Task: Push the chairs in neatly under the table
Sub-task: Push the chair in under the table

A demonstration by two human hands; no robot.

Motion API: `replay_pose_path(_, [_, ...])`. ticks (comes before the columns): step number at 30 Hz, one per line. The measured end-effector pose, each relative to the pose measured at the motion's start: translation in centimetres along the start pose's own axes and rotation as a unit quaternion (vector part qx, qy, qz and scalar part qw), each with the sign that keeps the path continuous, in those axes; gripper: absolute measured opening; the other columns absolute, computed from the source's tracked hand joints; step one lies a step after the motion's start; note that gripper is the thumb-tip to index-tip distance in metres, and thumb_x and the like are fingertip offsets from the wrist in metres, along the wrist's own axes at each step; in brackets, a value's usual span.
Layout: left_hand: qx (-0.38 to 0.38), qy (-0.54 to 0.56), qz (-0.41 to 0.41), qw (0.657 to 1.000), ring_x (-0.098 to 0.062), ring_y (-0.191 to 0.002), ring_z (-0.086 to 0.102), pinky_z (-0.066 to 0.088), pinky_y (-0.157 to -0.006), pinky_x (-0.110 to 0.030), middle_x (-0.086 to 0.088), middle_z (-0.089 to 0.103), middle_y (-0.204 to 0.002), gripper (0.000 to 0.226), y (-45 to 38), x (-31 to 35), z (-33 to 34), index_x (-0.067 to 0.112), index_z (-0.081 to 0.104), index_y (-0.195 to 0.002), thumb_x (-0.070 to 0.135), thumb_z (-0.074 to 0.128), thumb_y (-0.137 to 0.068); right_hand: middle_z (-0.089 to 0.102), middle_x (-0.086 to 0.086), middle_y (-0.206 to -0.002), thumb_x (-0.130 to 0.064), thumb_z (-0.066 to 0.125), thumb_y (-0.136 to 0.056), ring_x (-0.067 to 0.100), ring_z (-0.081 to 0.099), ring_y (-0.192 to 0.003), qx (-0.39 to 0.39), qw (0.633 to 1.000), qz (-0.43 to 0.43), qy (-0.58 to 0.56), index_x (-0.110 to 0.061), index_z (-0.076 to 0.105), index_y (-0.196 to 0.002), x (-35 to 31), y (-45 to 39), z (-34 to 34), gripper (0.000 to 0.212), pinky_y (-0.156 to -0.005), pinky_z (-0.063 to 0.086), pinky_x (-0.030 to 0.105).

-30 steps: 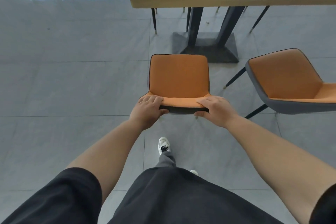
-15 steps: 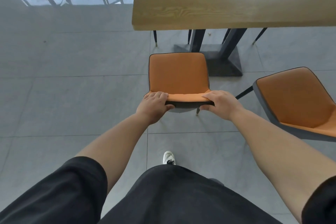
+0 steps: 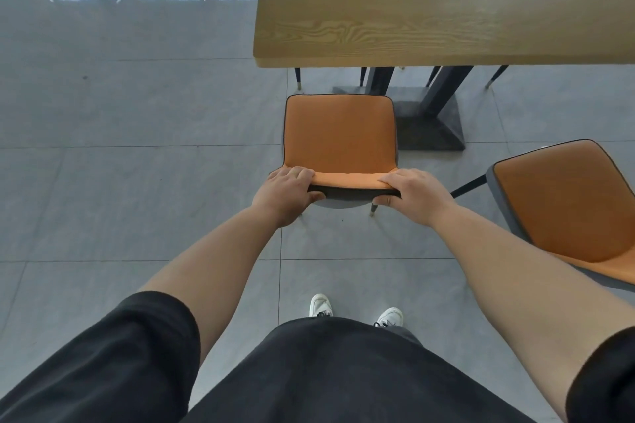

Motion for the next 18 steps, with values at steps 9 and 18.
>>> replay_pose_path(9, [0.024,-0.013,-0.003,1.000,-0.027,-0.114,0.050,0.036,-0.100,-0.041,-0.004,0.056,-0.126,0.052,0.6,0.9,-0.2,0.017,0.048,-0.125,0.058,0.040,-0.094,0.065,0.006,-0.112,-0.056,0.050,-0.088,0.026,0.057,-0.096,0.000,1.000,-0.013,0.006,-0.019,0.058,-0.123,0.1,0.4,-0.2,0.052,-0.084,0.048,0.045])
replay_pose_path(18, [0.013,0.001,-0.002,1.000,-0.027,-0.115,0.049,0.036,-0.101,-0.041,-0.004,0.056,-0.127,0.052,0.8,1.5,-0.1,0.018,0.047,-0.127,0.058,0.040,-0.094,0.063,0.004,-0.116,-0.055,0.051,-0.088,0.025,0.056,-0.102,-0.001,1.000,0.003,0.012,-0.021,0.055,-0.127,0.5,0.7,-0.2,0.052,-0.089,0.046,0.044])
Point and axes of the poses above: each hand's wrist, its own y-axis away from the middle knuckle, its own z-axis out of the palm, x = y × z, the point moved 6 cm from there along -y, towards the middle knuckle
